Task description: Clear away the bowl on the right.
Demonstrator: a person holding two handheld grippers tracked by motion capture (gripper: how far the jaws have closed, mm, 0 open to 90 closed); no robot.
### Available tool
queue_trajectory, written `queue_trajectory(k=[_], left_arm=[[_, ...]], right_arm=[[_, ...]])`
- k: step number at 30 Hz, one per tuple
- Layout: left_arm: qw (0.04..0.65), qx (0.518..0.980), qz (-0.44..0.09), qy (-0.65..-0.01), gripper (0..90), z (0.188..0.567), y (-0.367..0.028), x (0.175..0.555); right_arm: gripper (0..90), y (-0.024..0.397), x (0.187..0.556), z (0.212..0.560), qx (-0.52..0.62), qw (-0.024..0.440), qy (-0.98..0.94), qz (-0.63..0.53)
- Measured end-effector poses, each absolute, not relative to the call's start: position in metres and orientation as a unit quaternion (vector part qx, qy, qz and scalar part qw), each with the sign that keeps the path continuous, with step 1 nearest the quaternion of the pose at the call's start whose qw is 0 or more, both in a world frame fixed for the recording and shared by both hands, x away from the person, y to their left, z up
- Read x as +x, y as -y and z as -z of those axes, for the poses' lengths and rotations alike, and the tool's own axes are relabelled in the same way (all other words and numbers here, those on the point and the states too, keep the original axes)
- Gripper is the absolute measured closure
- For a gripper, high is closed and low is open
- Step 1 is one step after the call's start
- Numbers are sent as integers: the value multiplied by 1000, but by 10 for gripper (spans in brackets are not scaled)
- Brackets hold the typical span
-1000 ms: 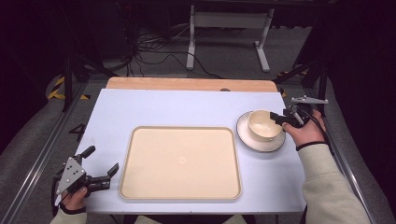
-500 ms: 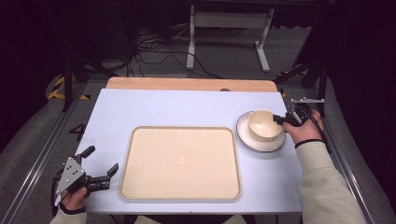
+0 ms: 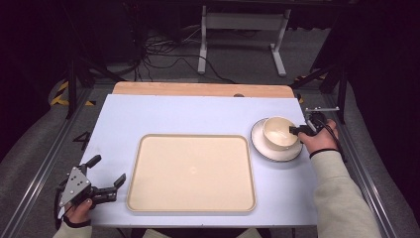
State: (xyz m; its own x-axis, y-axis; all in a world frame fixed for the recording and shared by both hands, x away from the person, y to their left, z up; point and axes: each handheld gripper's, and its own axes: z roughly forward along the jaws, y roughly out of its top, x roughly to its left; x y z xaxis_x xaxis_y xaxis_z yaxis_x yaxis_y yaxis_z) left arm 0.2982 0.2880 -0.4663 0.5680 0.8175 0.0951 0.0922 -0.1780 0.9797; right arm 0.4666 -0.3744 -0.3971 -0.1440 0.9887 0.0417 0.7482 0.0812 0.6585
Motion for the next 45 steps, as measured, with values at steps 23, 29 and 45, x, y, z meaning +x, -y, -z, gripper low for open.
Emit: queue_trajectory(k=[23,29,45], left_arm=[[551,692,-330,-330,2,466,-288,298],[550,693,-330,-329,2,466,-288,298],[549,691,-331,-335,2,466,-288,299]], right_arm=[[826,367,470,401,648,170,-693,-267],[835,368,468,401,666,157,-675,-274],[829,362,462,389,669,165,-666,-284]])
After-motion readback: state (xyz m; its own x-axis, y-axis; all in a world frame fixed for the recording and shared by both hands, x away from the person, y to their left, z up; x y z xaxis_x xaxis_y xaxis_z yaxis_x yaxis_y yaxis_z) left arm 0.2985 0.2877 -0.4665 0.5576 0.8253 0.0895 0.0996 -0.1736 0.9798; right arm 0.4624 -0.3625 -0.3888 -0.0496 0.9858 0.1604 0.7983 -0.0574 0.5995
